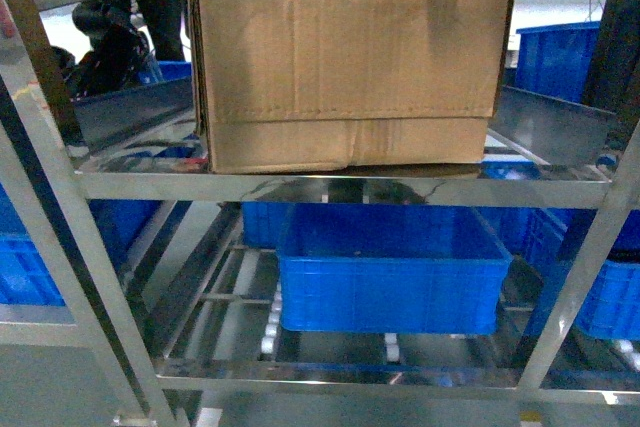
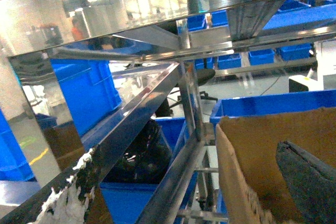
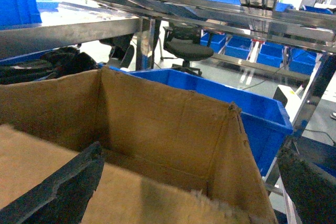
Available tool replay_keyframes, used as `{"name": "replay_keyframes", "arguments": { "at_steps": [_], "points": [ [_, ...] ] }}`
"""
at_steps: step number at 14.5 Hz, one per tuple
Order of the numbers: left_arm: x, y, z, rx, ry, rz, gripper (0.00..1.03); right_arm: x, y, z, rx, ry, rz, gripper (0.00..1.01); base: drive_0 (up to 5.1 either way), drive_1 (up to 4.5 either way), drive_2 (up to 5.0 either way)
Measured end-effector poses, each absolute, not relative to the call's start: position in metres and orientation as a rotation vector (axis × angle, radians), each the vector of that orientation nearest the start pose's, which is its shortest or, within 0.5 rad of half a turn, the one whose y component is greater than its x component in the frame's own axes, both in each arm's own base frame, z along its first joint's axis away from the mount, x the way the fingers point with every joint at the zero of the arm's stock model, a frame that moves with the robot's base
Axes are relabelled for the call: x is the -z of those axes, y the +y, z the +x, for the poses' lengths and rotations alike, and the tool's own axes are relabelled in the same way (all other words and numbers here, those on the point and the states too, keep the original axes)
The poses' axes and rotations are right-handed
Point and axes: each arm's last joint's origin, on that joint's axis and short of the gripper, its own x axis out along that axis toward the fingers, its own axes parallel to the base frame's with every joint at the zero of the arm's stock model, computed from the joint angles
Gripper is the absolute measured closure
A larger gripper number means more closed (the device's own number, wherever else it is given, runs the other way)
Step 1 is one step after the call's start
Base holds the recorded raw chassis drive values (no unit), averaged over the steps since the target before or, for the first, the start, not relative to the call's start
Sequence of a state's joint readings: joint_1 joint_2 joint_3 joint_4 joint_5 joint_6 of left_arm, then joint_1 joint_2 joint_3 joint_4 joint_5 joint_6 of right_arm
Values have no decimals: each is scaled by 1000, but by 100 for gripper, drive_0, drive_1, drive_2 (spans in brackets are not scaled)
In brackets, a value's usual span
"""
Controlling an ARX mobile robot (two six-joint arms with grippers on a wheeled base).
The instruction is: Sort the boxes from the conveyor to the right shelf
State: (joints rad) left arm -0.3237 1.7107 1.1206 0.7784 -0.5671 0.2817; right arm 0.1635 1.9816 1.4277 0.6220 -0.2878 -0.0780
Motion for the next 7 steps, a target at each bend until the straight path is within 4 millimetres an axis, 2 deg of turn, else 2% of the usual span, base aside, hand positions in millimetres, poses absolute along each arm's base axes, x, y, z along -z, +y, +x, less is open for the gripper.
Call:
{"name": "replay_keyframes", "arguments": {
  "at_steps": [3,4,6,7],
  "points": [
    [-280,-91,345,-267,0,204,5,-277,78,421,-454,-14,-66,3,0,0,0],
    [-280,-85,332,-269,29,182,5,-279,76,406,-467,17,-49,3,0,0,0],
    [-286,-71,290,-261,65,98,5,-284,71,356,-532,141,19,3,0,0,0],
    [-289,-70,286,-259,48,69,5,-287,70,348,-549,143,46,3,0,0,0]
  ]
}}
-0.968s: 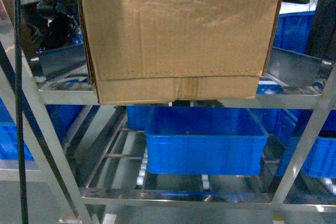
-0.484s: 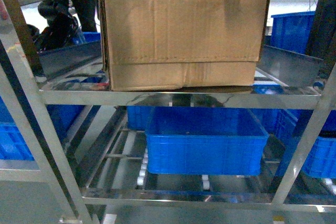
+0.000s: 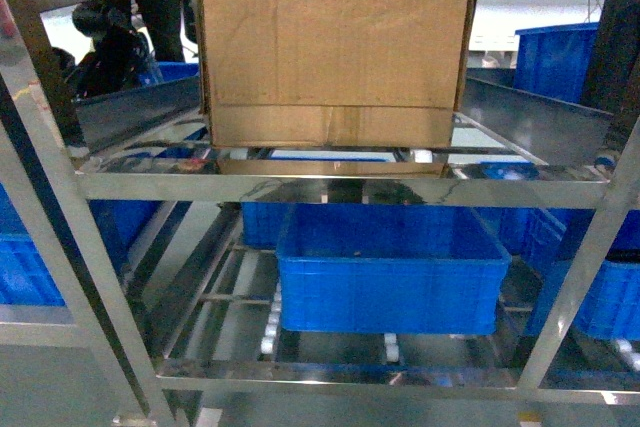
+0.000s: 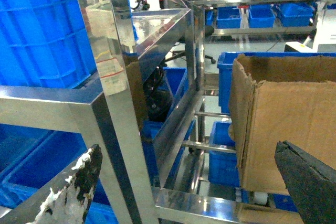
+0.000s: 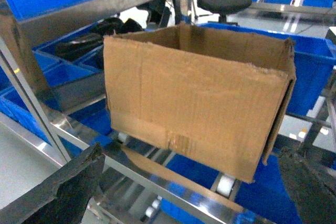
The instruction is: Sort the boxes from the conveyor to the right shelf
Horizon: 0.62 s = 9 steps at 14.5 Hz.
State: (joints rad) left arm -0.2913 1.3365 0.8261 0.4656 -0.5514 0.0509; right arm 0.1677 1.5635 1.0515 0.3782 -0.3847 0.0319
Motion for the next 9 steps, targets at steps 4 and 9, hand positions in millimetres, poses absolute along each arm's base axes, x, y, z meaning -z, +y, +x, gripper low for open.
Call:
{"name": "replay_keyframes", "arguments": {
  "at_steps": [4,9],
  "points": [
    [-273,-57,272,-55,-16,17,26,-270,62,325,-181,0,16,26,0,0,0],
    [-186,2,160,-22,9,0,101,-185,-1,179,8,9,2,99,0,0,0]
  ]
}}
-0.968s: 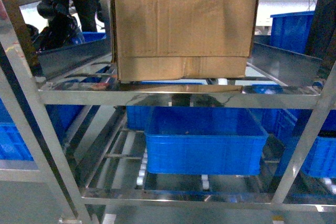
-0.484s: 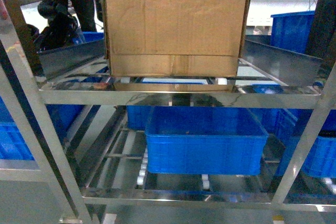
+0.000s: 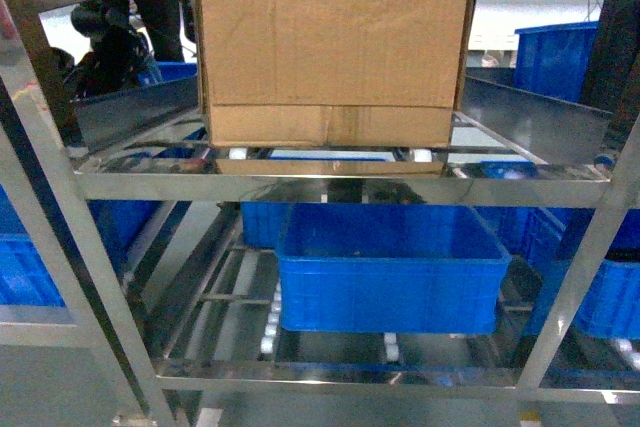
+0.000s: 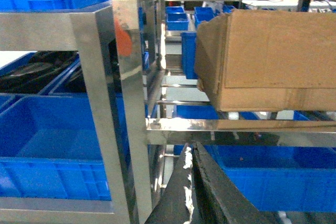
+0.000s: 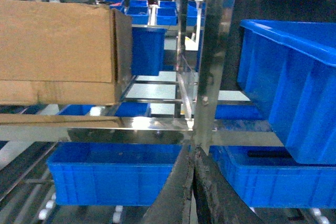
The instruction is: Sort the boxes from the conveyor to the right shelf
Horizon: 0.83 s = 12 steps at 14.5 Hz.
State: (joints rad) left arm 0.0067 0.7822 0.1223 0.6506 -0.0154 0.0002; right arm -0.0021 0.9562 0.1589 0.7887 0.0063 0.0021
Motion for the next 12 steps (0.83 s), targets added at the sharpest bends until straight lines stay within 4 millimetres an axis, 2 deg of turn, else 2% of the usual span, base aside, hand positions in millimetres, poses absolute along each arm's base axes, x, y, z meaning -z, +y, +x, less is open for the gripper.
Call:
{"name": "replay_keyframes", "arguments": {
  "at_steps": [2,12],
  "points": [
    [-180,0,149,3,9,1,101,-179,0,165,0,11,2,99,0,0,0],
    [-175,0,137,1,9,1,101,-174,0,150,0,12,2,99,0,0,0]
  ]
}}
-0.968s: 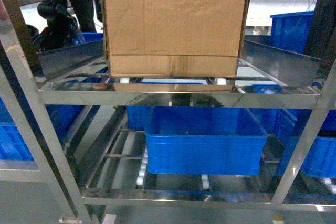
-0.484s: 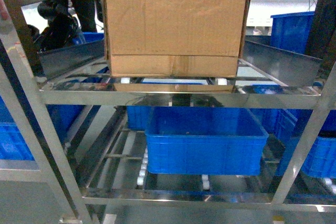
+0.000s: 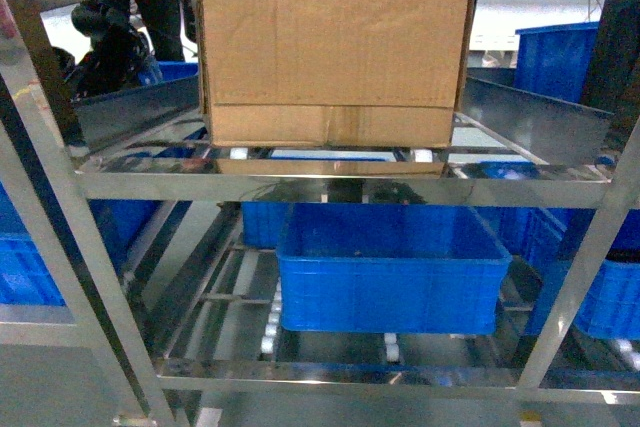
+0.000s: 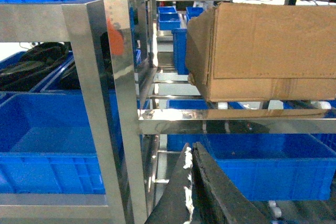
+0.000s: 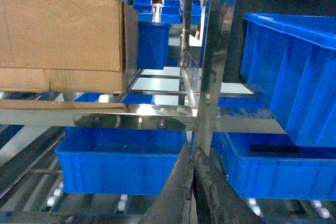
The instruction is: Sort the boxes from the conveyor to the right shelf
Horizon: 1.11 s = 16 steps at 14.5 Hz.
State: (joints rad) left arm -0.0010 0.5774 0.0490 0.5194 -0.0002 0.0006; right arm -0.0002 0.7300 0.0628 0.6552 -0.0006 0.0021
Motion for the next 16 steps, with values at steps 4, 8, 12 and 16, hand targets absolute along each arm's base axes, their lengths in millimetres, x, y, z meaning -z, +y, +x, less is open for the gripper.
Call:
{"name": "replay_keyframes", "arguments": {
  "at_steps": [4,8,12,16],
  "points": [
    [-170,0,128,1,-7,1,101,-168,0,137,0,-4,2,99,0,0,0],
    [-172,0,119,1,-14,1,101,-171,0,127,0,-10,2,99,0,0,0],
    [-172,0,114,1,-17,1,101,-172,0,120,0,-17,2,99,0,0,0],
    [-171,0,109,1,-17,1,101,-172,0,113,0,-19,2,99,0,0,0]
  ]
}}
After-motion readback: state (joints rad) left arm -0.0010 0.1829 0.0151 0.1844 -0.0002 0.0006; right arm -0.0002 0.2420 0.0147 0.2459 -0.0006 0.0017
